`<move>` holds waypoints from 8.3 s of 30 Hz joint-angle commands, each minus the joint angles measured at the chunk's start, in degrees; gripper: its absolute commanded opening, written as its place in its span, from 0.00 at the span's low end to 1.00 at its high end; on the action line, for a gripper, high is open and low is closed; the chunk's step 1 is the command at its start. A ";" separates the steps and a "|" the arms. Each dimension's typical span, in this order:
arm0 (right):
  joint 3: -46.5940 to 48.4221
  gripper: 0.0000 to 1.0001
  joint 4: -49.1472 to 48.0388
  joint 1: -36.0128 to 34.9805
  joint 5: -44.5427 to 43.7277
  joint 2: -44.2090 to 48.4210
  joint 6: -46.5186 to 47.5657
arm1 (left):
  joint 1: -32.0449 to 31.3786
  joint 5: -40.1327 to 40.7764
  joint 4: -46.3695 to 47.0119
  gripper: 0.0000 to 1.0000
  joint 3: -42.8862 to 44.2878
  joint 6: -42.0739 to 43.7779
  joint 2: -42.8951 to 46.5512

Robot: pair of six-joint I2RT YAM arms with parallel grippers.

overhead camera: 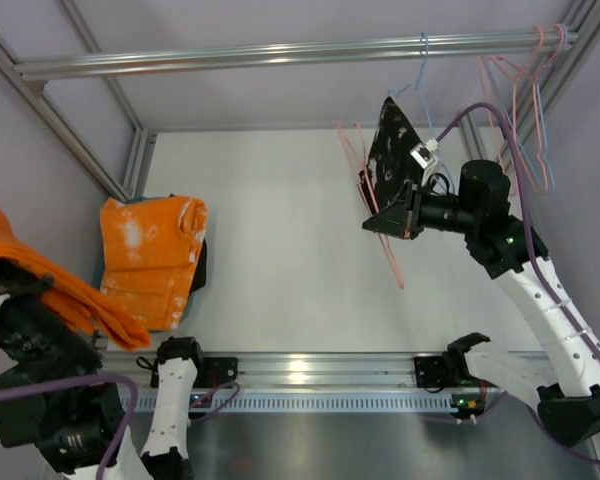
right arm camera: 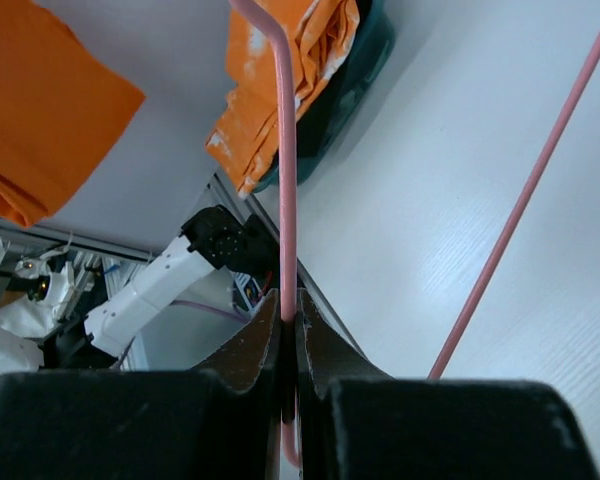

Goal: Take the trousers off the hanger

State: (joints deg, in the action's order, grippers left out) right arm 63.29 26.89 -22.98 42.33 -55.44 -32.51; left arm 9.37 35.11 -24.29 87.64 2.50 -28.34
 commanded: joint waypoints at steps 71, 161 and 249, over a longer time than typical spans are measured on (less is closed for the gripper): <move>27.41 0.00 20.92 -19.72 22.53 -19.08 17.84 | 0.48 -106.56 2.58 0.82 -24.88 8.75 -9.01; 47.81 0.00 52.47 -33.62 -18.69 -30.70 45.17 | -20.79 -78.44 -12.27 0.50 -23.22 11.39 -11.04; 50.00 0.00 52.12 42.93 -23.61 -32.36 48.50 | -18.95 -44.88 -28.53 0.98 -16.27 0.14 -17.89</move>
State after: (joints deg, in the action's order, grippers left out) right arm 113.97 75.42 17.41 17.65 -89.01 14.17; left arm -9.85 -10.79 -53.04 71.37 3.14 -46.00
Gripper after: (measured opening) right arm 0.024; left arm 0.982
